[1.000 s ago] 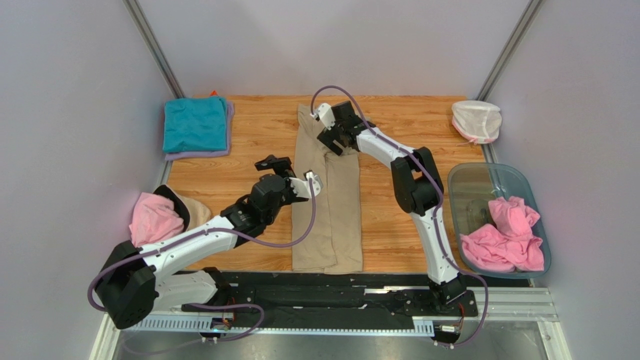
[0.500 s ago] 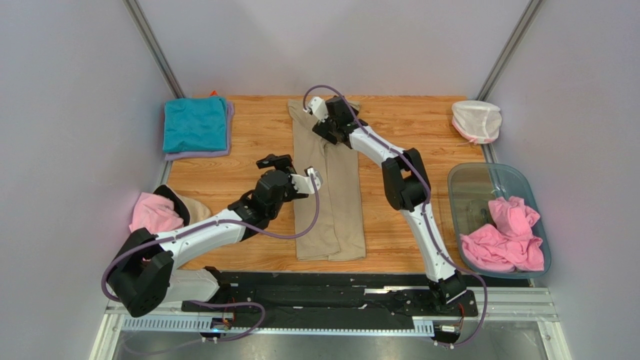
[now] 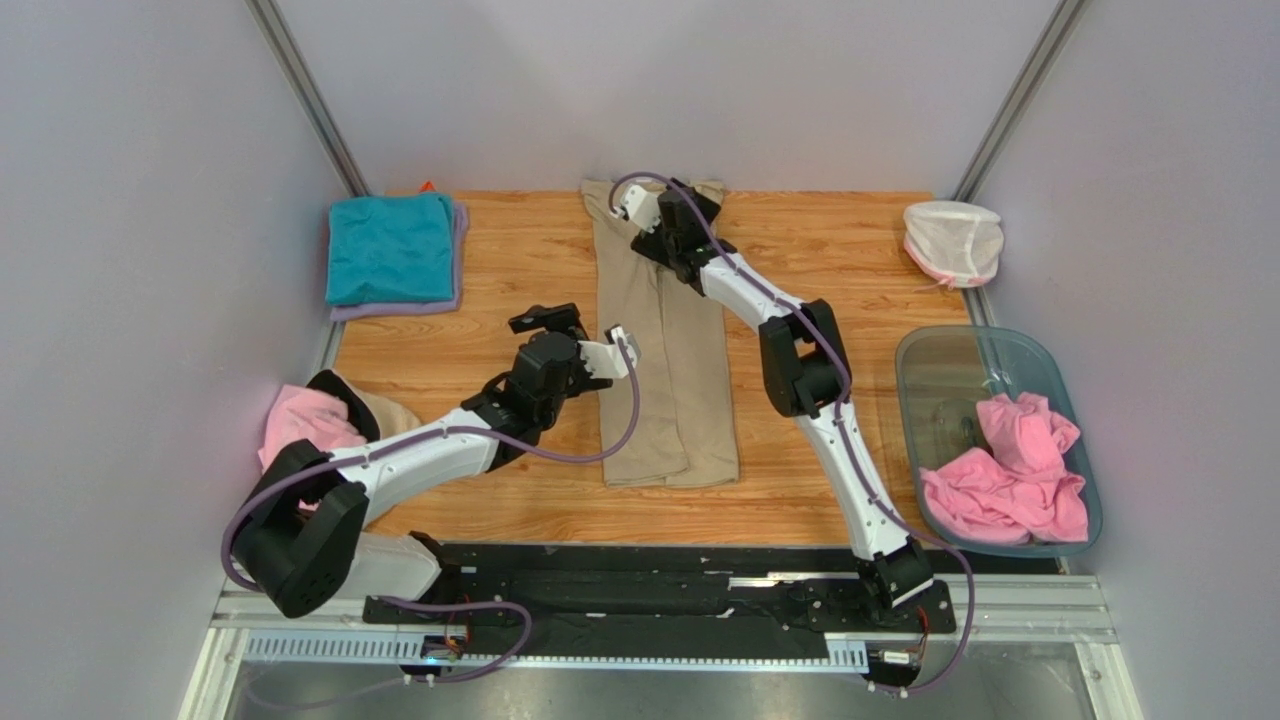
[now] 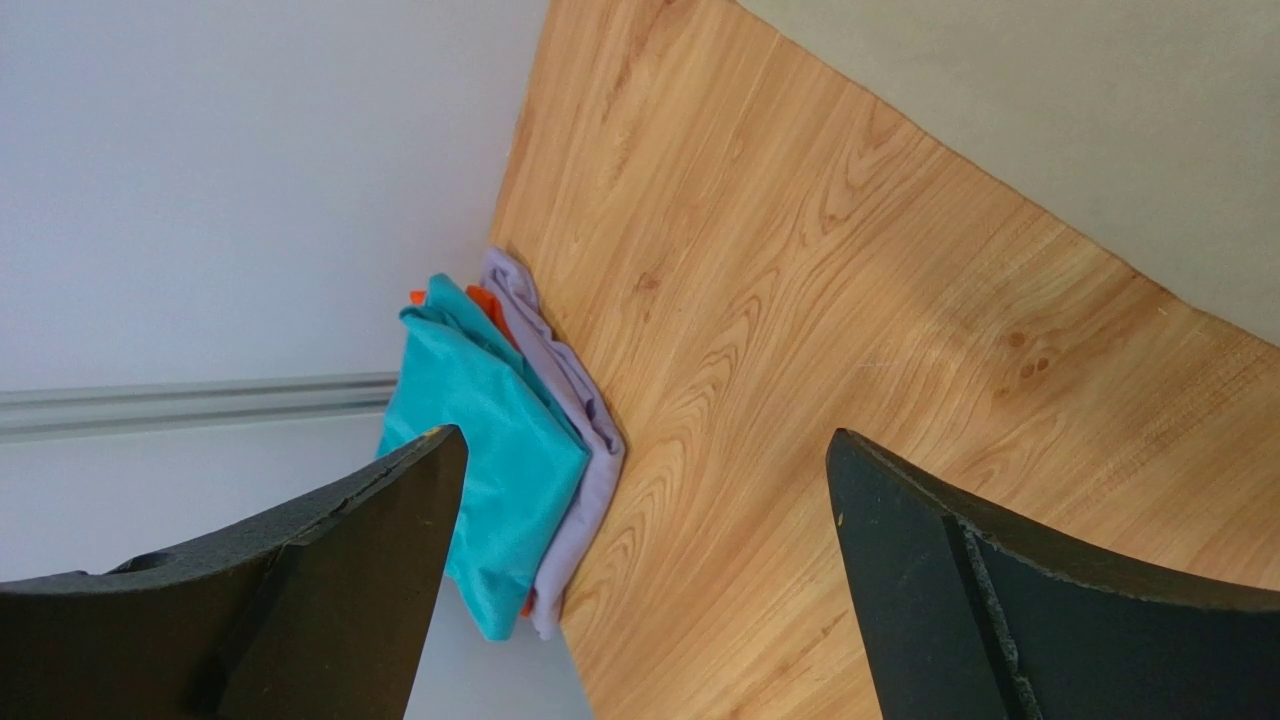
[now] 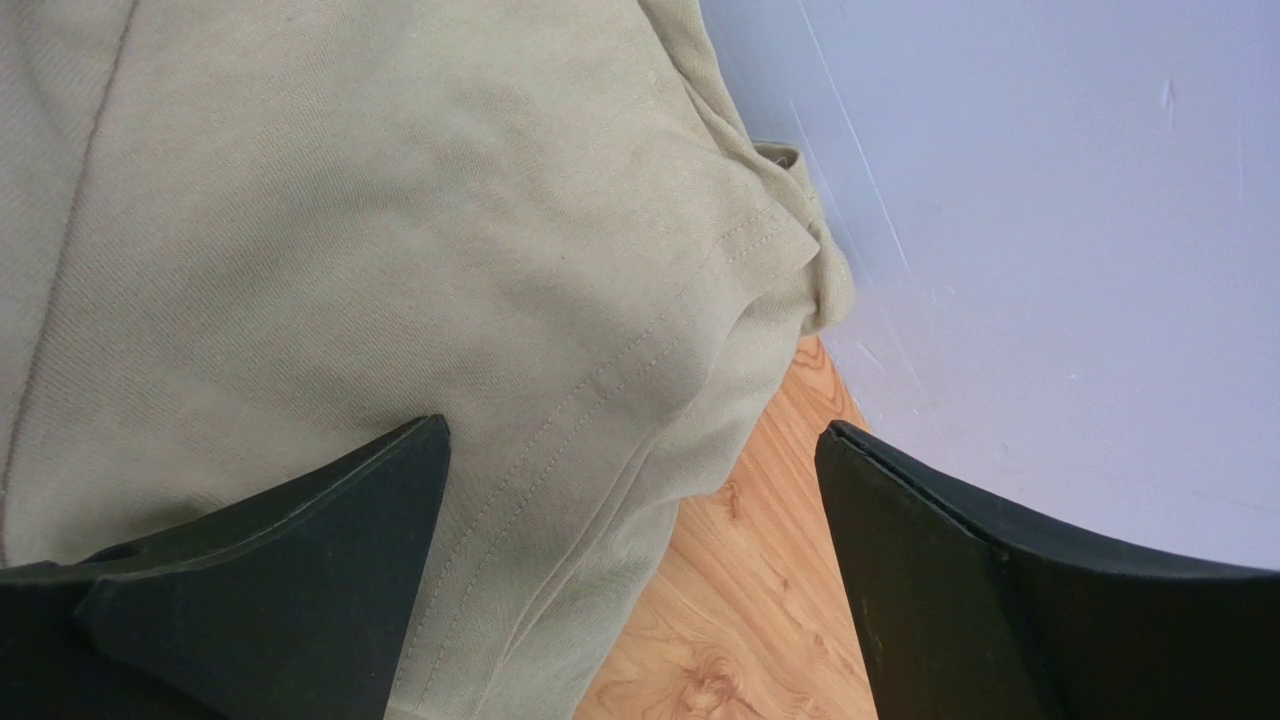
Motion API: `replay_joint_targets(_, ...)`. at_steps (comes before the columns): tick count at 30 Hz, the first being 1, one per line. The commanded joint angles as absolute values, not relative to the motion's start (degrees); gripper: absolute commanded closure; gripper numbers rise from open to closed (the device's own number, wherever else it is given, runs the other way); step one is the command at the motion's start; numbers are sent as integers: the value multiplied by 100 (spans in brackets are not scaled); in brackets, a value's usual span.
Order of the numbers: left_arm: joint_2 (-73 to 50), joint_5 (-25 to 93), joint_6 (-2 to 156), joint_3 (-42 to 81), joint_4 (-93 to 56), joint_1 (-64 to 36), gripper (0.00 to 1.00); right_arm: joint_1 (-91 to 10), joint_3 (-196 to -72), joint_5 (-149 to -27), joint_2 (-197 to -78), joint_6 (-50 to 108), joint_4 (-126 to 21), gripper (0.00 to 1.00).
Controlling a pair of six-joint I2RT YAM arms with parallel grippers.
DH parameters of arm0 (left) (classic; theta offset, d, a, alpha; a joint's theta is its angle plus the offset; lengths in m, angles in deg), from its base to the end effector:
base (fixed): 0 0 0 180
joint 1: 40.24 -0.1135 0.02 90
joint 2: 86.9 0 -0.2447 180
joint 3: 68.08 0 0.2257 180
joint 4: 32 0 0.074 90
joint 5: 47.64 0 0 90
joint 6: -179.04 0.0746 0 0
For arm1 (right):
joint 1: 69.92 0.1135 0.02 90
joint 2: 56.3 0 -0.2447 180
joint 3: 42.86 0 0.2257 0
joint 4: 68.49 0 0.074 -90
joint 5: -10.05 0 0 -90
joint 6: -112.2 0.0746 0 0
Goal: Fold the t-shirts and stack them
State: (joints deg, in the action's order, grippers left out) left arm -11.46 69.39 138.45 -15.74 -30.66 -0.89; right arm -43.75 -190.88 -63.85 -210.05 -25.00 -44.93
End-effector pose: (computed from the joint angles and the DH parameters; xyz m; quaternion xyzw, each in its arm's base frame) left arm 0.2488 -0.1602 0.2037 0.4813 0.6728 0.2419 0.5072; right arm 0.5396 0.2421 0.1279 -0.4537 0.7275 -0.2101 0.4699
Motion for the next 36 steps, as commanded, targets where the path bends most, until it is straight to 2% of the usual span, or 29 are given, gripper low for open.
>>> replay_joint_targets(1, -1079, 6829, 13835, -1276, -3389, -166, 1, -4443, -19153, -6088, -21371, -2886, -4560, 0)
replay_joint_targets(8, -1053, 6820, 13747, -1232, -3380, -236, 1, -4522, -19082, -5947, -21275, -2861, -4798, 0)
replay_joint_targets(15, -1290, 6706, 13607, -1180, -3135, -236, 1, -4417, -18591, -5912, -20581, -2448, -4833, 0)
replay_joint_targets(27, -1870, 6047, 13009, -854, -1693, -245, 1, -4232, -16552, -5859, -18375, -1683, -4711, 0)
replay_joint_targets(31, -2028, 6056, 12877, -968, -1465, -254, 1, -4215, -15586, -5947, -17427, -1279, -3957, 0)
replay_joint_targets(36, -2274, 5143, 12351, -995, -727, -271, 3, -4101, -13803, -6272, -15988, -980, -2840, 0)
